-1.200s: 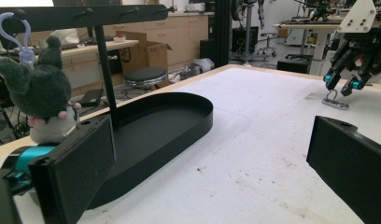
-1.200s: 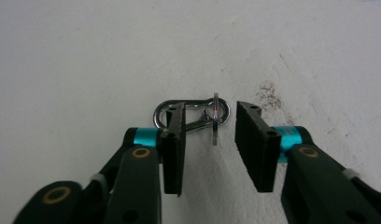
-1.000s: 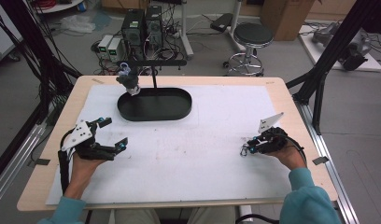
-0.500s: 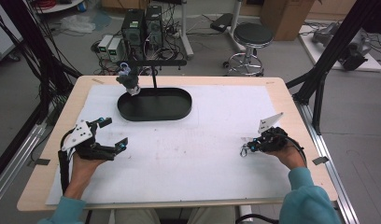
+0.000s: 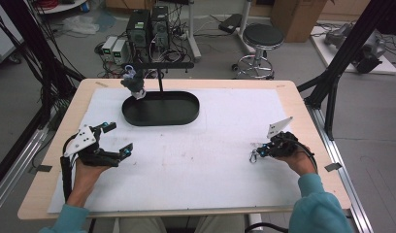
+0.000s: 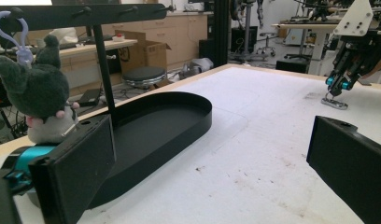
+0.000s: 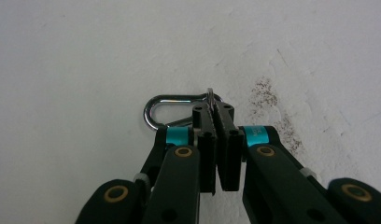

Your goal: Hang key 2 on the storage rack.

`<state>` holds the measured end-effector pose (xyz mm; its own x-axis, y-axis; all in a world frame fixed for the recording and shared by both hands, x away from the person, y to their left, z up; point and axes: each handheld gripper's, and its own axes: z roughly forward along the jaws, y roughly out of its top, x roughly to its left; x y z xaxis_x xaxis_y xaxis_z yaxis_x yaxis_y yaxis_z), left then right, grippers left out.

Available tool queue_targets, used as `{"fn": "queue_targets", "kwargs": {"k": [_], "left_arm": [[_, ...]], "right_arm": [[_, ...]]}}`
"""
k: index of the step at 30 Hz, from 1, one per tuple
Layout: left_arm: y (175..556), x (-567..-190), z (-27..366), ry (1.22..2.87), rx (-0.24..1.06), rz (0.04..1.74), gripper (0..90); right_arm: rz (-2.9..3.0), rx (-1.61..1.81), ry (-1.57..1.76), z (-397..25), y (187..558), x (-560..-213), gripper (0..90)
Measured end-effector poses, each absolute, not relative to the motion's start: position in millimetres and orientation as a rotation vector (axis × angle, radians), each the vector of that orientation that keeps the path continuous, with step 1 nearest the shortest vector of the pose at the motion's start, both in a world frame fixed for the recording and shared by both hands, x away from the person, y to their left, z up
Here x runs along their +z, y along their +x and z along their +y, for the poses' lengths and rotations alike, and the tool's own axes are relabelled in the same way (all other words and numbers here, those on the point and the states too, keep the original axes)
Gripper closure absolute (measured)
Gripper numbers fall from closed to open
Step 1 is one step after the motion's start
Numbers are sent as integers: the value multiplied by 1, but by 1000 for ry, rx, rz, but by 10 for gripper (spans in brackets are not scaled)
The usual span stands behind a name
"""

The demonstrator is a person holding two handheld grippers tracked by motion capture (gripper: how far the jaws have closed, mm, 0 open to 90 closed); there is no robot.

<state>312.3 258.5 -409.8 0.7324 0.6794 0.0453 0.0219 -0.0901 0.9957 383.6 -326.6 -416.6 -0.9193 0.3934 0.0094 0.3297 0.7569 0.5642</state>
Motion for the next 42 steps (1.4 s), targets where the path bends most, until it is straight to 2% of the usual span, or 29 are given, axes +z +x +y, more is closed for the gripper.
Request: {"fn": "queue_targets", "kwargs": {"k": [8, 22, 26, 42], "left_arm": [[313, -411, 258, 1589, 582, 587, 17], [313, -405, 260, 1600, 525, 571, 17], [316, -395, 260, 1611, 470, 556, 17], [332, -347, 240, 1677, 399, 427, 18]], "right_arm": [[2780, 1001, 627, -329, 382, -410, 889], [2557, 1496, 637, -333, 382, -393, 889], [2504, 1584, 576, -323, 379, -382, 889], [2500, 1711, 347, -257, 387, -331, 888]]}}
